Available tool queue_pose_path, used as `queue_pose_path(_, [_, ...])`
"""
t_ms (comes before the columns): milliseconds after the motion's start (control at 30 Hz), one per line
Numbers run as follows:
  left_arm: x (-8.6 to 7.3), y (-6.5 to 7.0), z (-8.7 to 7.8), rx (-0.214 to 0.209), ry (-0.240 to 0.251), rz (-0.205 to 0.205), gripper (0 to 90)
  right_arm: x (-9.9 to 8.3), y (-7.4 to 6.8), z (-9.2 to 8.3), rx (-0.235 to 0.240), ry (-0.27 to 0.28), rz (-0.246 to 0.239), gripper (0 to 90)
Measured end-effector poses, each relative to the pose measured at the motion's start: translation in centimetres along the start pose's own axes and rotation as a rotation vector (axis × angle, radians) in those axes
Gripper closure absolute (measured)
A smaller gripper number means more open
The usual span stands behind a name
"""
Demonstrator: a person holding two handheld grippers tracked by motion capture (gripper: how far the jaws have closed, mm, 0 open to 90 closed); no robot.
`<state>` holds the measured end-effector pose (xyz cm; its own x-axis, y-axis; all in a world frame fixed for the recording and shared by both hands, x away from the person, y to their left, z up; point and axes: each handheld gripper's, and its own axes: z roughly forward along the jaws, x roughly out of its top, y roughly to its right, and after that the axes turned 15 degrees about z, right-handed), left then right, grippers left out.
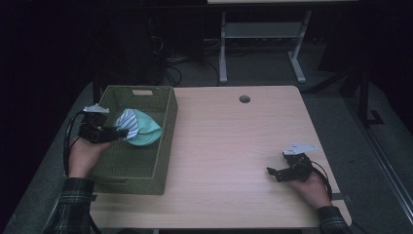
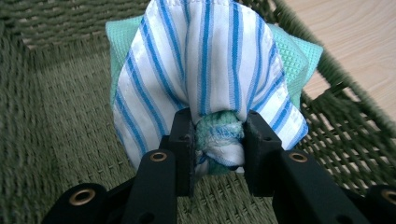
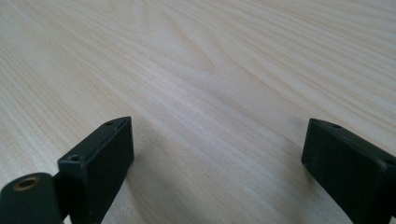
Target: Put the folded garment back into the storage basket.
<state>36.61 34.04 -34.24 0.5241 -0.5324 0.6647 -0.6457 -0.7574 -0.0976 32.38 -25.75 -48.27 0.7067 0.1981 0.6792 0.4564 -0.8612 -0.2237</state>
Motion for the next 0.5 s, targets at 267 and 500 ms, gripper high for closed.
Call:
queue_pose_path(267, [-0.7,0.1,1.4,-0.010,-0.012,-0.002,68.0,0.0,0.0,0.0,-0.001,-0.001,0.000,8.7])
queue_pose_path(500, [-1.4,0.2,2.5,-0.014,-0.027,-0.009,67.9,0.0,0.0,0.0,0.000,0.000,-0.001,8.7])
